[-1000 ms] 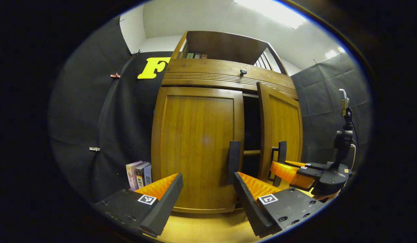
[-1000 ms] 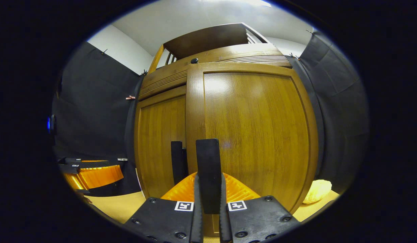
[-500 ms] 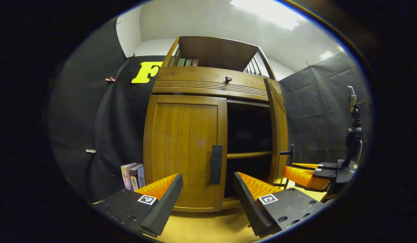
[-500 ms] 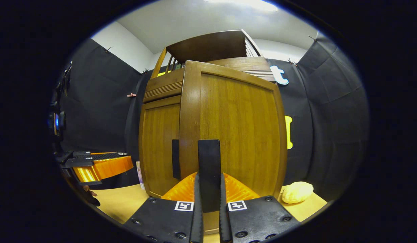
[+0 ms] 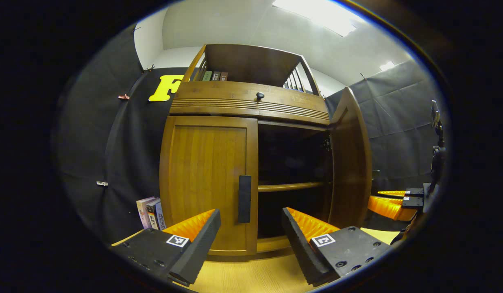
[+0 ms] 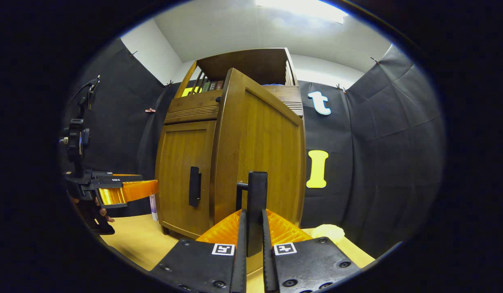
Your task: Open the right door of the double-door shoe cabinet with the right hand, and open the left door with the left hand.
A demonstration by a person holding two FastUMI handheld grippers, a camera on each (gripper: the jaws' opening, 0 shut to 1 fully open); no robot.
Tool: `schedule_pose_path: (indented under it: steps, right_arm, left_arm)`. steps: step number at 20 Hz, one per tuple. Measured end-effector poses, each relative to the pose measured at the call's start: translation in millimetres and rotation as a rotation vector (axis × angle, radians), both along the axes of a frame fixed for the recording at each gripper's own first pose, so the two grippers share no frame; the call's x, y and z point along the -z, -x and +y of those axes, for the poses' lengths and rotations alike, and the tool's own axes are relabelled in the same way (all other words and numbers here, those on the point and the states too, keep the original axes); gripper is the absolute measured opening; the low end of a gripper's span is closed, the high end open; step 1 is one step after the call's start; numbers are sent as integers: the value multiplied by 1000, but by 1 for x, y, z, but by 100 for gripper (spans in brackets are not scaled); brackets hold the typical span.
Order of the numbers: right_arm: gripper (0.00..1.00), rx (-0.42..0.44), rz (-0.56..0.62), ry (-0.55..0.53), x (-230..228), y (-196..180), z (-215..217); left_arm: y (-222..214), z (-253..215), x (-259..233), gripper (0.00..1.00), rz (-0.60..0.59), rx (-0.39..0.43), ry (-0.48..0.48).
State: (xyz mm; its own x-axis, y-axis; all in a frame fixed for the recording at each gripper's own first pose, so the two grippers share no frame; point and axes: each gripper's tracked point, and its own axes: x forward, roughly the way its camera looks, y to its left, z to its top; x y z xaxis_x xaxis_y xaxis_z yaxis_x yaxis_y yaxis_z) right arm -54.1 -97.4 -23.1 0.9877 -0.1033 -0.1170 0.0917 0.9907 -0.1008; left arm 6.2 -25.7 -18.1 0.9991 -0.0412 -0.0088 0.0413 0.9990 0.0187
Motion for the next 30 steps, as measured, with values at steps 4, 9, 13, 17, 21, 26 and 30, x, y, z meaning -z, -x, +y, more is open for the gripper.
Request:
schedule_pose_path:
  steps: [4, 9, 13, 17, 21, 26, 30]
  right_arm:
    - [20, -13, 18, -44, 3, 10, -14]
    - [20, 20, 1, 27, -2, 14, -36]
    - [20, 58, 0, 21, -8, 21, -58]
    - [5, 166, -24, 105, -20, 24, -97]
    - [14, 181, -35, 49, -18, 31, -108]
    - [15, 185, -16, 45, -19, 33, -114]
    - [22, 243, -40, 97, -29, 52, -126]
  left_arm:
    - [0, 6, -2, 92, -8, -17, -7]
    - [6, 26, -4, 94, -1, -64, -11]
    - [10, 42, -4, 94, 4, -101, -13]
    - [13, 53, -3, 92, 15, -120, 9]
    - [11, 56, -1, 94, 19, -133, 0]
    - [2, 52, -1, 94, 20, -132, 0]
    - [-22, 42, 8, 92, 36, -89, 17]
